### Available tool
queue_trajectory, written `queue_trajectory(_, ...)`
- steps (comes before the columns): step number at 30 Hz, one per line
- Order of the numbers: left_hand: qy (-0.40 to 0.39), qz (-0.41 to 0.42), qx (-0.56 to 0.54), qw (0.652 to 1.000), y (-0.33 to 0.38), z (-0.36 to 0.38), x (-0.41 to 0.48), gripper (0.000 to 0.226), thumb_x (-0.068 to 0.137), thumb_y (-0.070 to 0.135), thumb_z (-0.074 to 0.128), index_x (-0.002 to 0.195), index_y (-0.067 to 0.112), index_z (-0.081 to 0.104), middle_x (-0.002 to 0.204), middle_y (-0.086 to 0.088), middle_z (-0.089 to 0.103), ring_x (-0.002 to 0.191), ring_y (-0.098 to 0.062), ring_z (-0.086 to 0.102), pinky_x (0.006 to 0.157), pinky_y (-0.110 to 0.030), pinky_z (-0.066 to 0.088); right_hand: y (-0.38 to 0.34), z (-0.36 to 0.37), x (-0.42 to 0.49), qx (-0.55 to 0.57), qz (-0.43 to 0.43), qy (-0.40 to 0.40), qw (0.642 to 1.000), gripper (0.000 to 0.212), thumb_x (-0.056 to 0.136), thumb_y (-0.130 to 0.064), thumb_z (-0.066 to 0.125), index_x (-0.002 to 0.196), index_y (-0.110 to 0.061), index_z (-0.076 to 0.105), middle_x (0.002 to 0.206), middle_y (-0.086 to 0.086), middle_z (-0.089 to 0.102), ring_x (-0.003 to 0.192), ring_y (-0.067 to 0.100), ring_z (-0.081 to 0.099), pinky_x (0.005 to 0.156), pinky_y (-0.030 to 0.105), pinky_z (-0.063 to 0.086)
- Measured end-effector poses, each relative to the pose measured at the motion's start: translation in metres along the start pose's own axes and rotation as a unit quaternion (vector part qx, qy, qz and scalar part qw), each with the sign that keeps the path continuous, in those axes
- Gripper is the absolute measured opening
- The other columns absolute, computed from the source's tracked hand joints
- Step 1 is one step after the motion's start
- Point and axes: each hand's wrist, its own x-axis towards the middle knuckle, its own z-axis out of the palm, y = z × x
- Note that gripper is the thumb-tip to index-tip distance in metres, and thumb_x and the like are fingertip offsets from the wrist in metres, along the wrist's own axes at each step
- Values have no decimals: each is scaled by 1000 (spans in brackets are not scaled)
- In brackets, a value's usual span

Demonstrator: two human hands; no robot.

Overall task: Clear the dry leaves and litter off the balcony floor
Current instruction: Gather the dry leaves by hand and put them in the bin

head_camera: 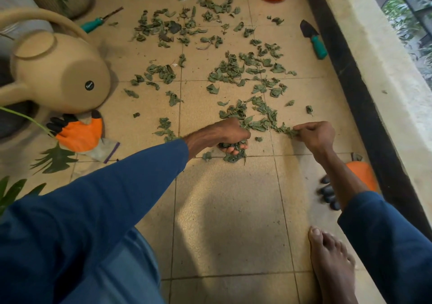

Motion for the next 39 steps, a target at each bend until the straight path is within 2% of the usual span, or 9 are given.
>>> queue_trajectory(5, 1, -2, 2, 1000, -1, -1, 2, 24, 100, 17, 52, 89, 3, 68, 54, 4, 64, 45, -13, 57, 38, -19, 42, 9, -10, -3, 86, 52, -56, 993, 10, 86, -16, 79, 89, -7, 80, 85, 8, 78, 84, 24, 76, 85, 40, 62)
queue_trajectory(11, -2, -6, 8, 1000, -4, 0, 4, 25, 101, 17, 51, 92, 3, 69, 55, 3, 62, 44, -12, 57, 37, -18, 41, 16, -13, 1, 55, -14, -74, 996, 20, 76, -4, 86, 94, -3, 77, 88, 13, 77, 82, 30, 76, 82, 45, 62)
queue_trajectory(14, 1, -8, 6, 1000, -5, -1, 6, 26, 101, 18, 51, 90, 3, 69, 56, 3, 63, 44, -12, 57, 37, -18, 41, 4, -5, 10, -63, -72, -84, 992, 45, 73, -12, 90, 114, -12, 73, 104, 5, 73, 85, 24, 73, 71, 31, 57)
queue_trajectory(16, 2, -9, 5, 1000, -6, -1, 8, 26, 101, 18, 52, 90, 3, 69, 56, 3, 63, 44, -12, 57, 37, -18, 41, -2, 3, 13, -171, -117, -105, 973, 54, 75, -15, 89, 125, -15, 70, 115, 6, 69, 98, 25, 69, 79, 27, 49)
queue_trajectory(19, -3, -11, 5, 1000, -5, 0, 11, 25, 100, 18, 51, 90, 4, 69, 58, 2, 64, 45, -13, 58, 38, -18, 42, -2, 15, 14, -272, -170, -136, 937, 42, 84, -8, 80, 124, -11, 71, 123, 11, 70, 113, 27, 63, 89, 23, 40)
queue_trajectory(22, -2, -11, 11, 1000, -4, 0, 14, 25, 99, 20, 53, 89, 5, 70, 69, -4, 65, 48, -15, 59, 40, -19, 43, 4, 18, 6, -291, -206, -129, 925, 21, 89, -3, 72, 110, -5, 77, 111, 11, 75, 102, 22, 66, 84, 19, 39)
queue_trajectory(29, -2, -10, -2, 1000, -5, 0, 16, 24, 99, 21, 53, 88, 6, 69, 78, -8, 67, 50, -15, 58, 43, -21, 43, 24, -2, -20, -248, -188, -69, 948, 16, 89, -7, 72, 102, -12, 80, 100, 6, 78, 81, 19, 71, 76, 34, 58)
queue_trajectory(34, -4, -35, -129, 991, -6, 2, 15, 28, 105, 26, 55, 89, 7, 67, 70, -3, 62, 49, -12, 56, 37, -18, 42, -18, -15, -50, -124, -236, -67, 961, 16, 85, -16, 81, 101, -17, 81, 95, -4, 78, 74, 3, 70, 64, 8, 48)
queue_trajectory(39, -46, -57, -254, 964, 2, -3, 8, 37, 109, 32, 46, 92, 7, 66, 66, -1, 60, 49, -11, 56, 36, -15, 42, -82, -6, -87, -76, -334, -60, 938, 19, 80, -21, 84, 99, -20, 82, 95, -11, 75, 73, -15, 63, 64, 3, 45)
